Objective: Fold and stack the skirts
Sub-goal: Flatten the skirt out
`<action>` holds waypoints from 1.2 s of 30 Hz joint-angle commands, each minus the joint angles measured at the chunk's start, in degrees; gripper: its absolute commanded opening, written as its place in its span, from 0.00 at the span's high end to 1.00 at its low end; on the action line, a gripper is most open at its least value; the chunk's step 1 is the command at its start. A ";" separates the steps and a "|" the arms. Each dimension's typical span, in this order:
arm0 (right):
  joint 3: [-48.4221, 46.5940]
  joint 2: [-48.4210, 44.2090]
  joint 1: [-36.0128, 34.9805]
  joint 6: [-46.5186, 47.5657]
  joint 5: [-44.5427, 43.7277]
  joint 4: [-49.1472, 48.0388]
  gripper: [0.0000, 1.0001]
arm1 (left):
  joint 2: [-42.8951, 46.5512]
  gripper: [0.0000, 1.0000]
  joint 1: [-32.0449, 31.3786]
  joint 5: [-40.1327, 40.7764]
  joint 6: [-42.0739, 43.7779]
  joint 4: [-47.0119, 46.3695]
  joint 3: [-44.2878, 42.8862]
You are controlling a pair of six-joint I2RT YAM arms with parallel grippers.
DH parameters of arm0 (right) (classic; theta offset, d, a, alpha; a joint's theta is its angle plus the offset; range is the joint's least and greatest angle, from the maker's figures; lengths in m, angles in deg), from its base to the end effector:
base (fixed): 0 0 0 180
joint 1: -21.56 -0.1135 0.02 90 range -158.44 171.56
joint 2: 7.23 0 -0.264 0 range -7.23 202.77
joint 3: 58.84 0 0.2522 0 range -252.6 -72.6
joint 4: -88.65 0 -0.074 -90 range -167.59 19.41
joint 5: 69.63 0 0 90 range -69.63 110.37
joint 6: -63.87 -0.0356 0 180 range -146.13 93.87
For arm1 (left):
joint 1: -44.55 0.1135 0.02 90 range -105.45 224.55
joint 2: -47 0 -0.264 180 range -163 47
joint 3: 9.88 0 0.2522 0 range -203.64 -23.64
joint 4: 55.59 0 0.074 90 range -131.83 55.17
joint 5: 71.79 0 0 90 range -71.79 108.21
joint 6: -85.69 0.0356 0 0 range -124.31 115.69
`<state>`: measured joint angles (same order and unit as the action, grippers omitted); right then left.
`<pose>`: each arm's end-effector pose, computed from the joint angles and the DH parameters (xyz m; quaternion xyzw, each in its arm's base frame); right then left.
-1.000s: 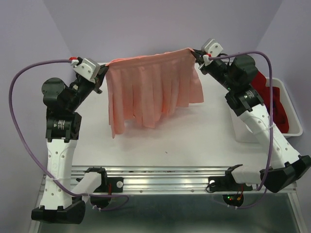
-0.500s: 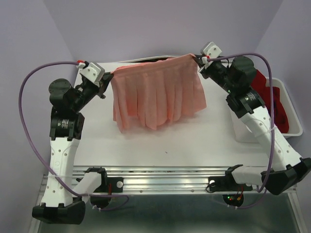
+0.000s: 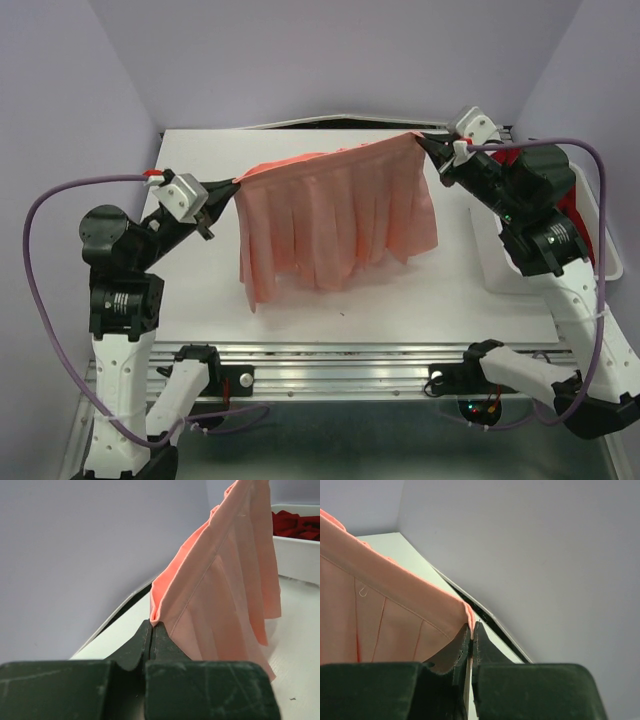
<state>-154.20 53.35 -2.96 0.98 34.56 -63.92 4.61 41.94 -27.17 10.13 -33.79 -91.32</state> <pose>0.1830 0.0931 0.5012 -0.3688 0.5495 0.0647 0.7469 0.1142 -0.0306 0.4797 0.3883 0.4951 -0.1510 0.7625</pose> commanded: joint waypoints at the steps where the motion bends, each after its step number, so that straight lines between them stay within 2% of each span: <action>1: -2.33 -3.44 0.87 -0.31 -4.88 0.83 0.99 | 2.40 1.00 0.77 -1.63 -0.45 1.27 -1.40; 4: -0.41 -3.71 0.87 -0.04 -5.58 1.36 0.99 | 1.18 1.00 0.77 -2.60 -1.51 3.04 -1.67; 9: 4.95 -0.29 0.87 0.66 -5.67 -0.30 0.99 | -4.18 1.00 0.77 2.31 -5.03 4.71 0.53; 12: 10.66 3.04 0.87 1.28 -7.42 -5.66 0.99 | -11.63 1.00 0.77 5.47 -5.47 3.40 2.99; 17: 14.63 17.53 0.87 1.18 -10.68 -18.40 0.99 | -22.72 1.00 0.77 11.64 -6.53 -4.59 6.33; 19: 13.67 22.98 0.87 1.45 -11.99 -23.57 0.99 | -29.19 1.00 0.77 12.86 -6.35 -7.14 6.51; 20: 12.79 28.84 0.87 1.54 -12.78 -24.91 0.99 | -31.59 1.00 0.77 13.82 -6.09 -9.76 6.25; 22: 8.15 35.10 1.48 1.54 -14.02 -27.46 0.99 | -39.14 1.00 0.77 16.99 -5.65 -11.10 4.67; 23: 6.21 41.31 1.49 1.63 -15.67 -27.91 0.99 | -41.69 1.00 0.94 18.91 -5.30 -11.80 2.05; 29: -12.07 59.72 2.72 2.15 -16.22 -28.79 0.99 | -59.54 1.00 1.47 20.69 -5.56 -14.36 -10.97; 30: -14.18 61.75 2.72 2.15 -16.48 -28.70 0.93 | -61.30 0.92 1.56 21.30 -5.91 -14.36 -12.81; 31: -16.11 65.33 2.72 1.54 -16.92 -27.92 0.70 | -64.97 0.86 1.56 21.83 -6.87 -14.19 -14.31; 32: -20.83 66.94 2.72 1.02 -17.18 -26.87 0.64 | -66.66 0.82 1.64 23.31 -7.23 -12.71 -18.06; 33: -23.05 68.17 2.72 0.32 -18.23 -25.72 0.53 | -68.07 0.77 1.65 24.54 -7.75 -11.82 -19.84; 34: -25.08 69.92 2.72 0.22 -18.85 -23.28 0.29 | -70.00 0.55 1.91 25.60 -8.71 -11.03 -21.34; 35: -27.97 70.11 2.72 0.05 -19.12 -22.21 0.20 | -70.72 0.41 2.08 26.31 -8.90 -10.24 -23.88; 36: -28.26 69.94 2.72 0.22 -20.42 -21.41 0.08 | -70.98 0.22 2.08 27.10 -8.90 -8.32 -24.60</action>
<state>-175.36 123.88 -0.73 1.96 18.39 -85.53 -66.47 43.06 -4.57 2.79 -43.48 -109.83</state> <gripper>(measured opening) 0.758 0.522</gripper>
